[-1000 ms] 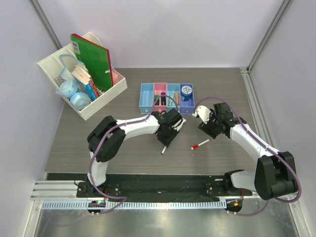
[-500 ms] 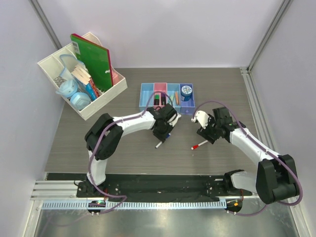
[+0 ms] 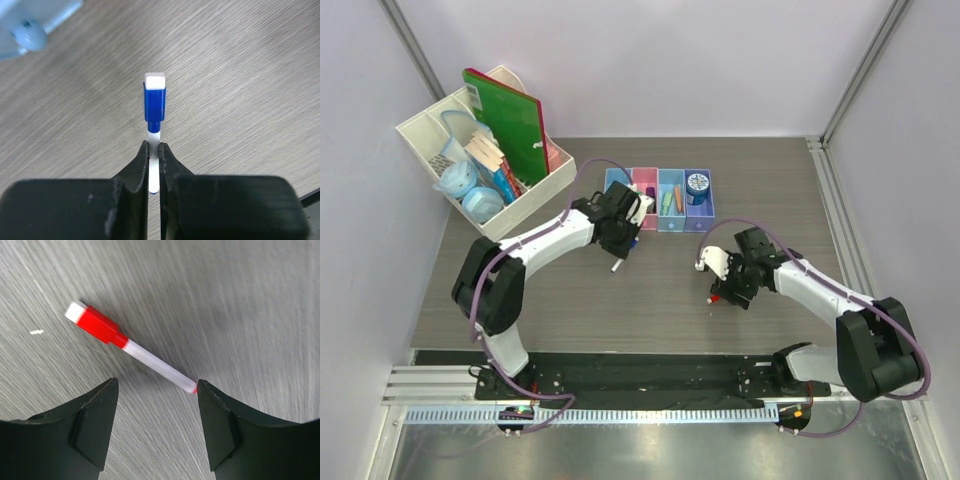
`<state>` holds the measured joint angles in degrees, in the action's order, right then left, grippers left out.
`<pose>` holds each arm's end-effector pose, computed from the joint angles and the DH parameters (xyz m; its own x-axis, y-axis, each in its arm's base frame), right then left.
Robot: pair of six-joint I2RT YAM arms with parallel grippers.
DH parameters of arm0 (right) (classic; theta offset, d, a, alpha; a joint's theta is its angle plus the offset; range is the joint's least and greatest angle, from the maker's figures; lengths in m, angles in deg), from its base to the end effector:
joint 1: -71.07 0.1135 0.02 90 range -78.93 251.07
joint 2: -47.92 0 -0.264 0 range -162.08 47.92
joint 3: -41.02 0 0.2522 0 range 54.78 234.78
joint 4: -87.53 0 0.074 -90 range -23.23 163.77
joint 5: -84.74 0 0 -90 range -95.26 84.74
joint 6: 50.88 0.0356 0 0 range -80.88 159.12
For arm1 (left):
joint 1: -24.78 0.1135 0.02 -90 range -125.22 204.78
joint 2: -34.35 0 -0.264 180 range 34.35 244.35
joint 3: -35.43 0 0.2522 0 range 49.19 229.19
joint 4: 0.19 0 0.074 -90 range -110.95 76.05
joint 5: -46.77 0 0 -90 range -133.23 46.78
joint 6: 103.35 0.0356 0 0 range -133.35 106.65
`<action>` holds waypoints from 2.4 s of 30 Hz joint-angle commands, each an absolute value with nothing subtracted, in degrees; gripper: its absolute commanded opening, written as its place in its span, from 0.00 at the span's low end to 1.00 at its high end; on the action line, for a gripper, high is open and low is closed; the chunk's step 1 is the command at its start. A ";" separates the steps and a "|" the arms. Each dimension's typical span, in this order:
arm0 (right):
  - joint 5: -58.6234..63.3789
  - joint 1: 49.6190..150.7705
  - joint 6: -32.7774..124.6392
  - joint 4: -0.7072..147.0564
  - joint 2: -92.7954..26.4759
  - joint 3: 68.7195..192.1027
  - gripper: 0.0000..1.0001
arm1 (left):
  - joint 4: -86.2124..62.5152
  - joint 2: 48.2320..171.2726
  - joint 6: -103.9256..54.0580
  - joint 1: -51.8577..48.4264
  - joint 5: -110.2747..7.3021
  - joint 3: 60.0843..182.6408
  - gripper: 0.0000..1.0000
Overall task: Sort the stationery into containers
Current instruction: Pick up the pen from the center of the board, then place the pen in the storage box.
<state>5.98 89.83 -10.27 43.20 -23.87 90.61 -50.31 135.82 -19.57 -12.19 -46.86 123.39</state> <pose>0.2008 0.0755 0.1691 -0.2701 -0.8781 -0.3950 -0.9125 0.3643 -0.1860 0.2914 -0.2221 0.2152 -0.7791 0.4511 -0.4354 0.5414 0.8342 -0.1045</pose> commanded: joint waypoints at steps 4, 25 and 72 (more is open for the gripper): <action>6.51 93.74 -11.60 46.07 -32.13 92.92 0.69 | -48.41 130.68 -17.05 -10.90 -47.18 126.36 0.00; 6.08 94.53 -8.26 46.71 -36.46 93.71 0.01 | -47.17 136.91 -15.46 -3.43 -45.16 140.23 0.00; 12.31 94.53 38.14 76.32 -44.33 129.90 0.01 | -43.05 133.36 -11.89 4.83 -49.82 143.43 0.55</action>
<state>12.71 94.31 31.13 68.93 -37.99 122.11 -46.55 149.04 -15.77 3.90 -47.65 148.61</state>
